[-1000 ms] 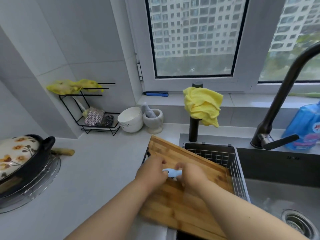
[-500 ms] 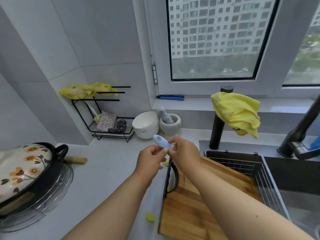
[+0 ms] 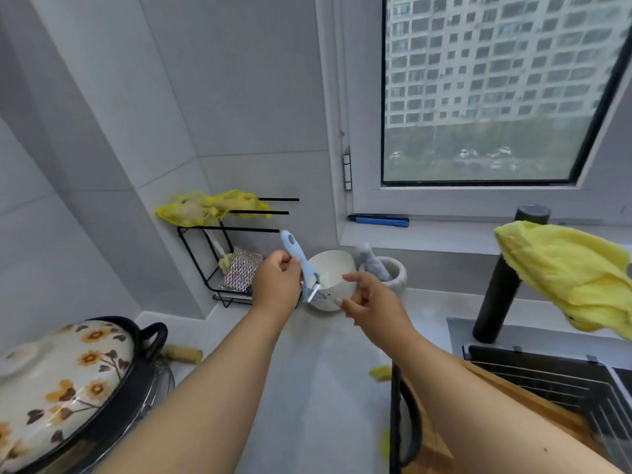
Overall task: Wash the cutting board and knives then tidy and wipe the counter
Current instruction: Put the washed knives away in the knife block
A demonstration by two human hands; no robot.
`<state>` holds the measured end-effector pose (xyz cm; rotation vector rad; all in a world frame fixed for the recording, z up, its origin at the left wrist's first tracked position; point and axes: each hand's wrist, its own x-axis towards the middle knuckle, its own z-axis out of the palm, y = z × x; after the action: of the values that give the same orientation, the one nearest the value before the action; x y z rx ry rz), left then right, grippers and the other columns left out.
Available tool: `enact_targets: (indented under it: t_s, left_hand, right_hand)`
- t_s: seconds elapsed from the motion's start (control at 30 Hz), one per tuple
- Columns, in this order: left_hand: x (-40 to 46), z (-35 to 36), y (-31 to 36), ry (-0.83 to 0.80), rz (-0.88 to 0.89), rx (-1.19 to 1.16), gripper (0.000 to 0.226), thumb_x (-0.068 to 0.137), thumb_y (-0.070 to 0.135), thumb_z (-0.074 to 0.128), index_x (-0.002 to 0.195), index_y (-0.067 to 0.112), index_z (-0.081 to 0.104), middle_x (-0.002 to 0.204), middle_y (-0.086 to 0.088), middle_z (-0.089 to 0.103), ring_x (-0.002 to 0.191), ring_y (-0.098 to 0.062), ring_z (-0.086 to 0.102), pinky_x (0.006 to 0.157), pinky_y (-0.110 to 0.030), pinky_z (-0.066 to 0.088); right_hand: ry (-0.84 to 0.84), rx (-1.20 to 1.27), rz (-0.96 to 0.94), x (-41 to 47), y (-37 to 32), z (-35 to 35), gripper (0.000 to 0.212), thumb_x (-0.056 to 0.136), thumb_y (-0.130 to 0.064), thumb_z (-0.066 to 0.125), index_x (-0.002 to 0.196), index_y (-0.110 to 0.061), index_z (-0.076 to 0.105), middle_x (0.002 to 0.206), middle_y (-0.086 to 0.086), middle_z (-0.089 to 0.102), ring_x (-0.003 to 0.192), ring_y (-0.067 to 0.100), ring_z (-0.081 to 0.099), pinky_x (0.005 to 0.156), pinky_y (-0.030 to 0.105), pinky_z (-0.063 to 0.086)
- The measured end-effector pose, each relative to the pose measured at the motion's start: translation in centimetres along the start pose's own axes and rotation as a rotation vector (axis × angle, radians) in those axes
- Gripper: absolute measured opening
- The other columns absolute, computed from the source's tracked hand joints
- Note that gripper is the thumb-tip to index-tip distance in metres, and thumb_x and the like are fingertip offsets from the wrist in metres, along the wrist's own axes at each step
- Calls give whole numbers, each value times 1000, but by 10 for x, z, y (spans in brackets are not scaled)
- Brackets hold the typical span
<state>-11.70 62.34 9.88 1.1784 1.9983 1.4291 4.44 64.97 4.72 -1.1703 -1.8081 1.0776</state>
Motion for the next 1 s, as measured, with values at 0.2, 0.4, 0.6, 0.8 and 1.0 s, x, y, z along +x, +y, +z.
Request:
enact_targets:
  t_s: [0.2, 0.4, 0.6, 0.8, 1.0]
  left_hand:
    - [49, -1, -12, 7, -2, 103, 25, 96, 23, 49, 92, 1, 59, 86, -12, 67, 81, -33, 63, 74, -41, 51]
    - [72, -6, -34, 119, -57, 104, 21, 97, 29, 48, 89, 11, 57, 78, 0, 58, 75, -23, 53, 66, -29, 39]
    - [85, -32, -44, 247, -133, 263, 20, 96, 21, 45, 103, 7, 57, 95, -4, 55, 88, -33, 54, 64, -31, 38]
    - [40, -17, -39, 380, -149, 195, 44, 87, 13, 54, 130, 7, 44, 136, -14, 39, 106, -38, 54, 90, -46, 48]
    - [-40, 31, -28, 5, -235, -69, 33, 87, 14, 50, 120, 15, 47, 108, -5, 65, 95, -25, 63, 84, -39, 52]
  right_hand:
    - [35, 12, 29, 20, 13, 6, 22, 89, -22, 67, 108, -27, 56, 64, 0, 53, 66, 16, 60, 73, 41, 55]
    - [48, 26, 51, 28, 21, 9, 18, 90, -23, 66, 105, -24, 58, 58, -6, 50, 66, 17, 60, 72, 43, 56]
    - [40, 9, 77, 19, 25, 13, 13, 92, -23, 63, 102, -26, 57, 58, -7, 51, 62, 7, 60, 70, 41, 56]
    - [72, -49, 82, 1, 19, 4, 12, 92, -26, 61, 103, -27, 57, 62, -7, 56, 59, 0, 59, 70, 34, 55]
    - [185, -76, 157, -28, 13, -15, 9, 91, -36, 59, 92, -38, 50, 82, -3, 66, 80, 17, 65, 77, 40, 55]
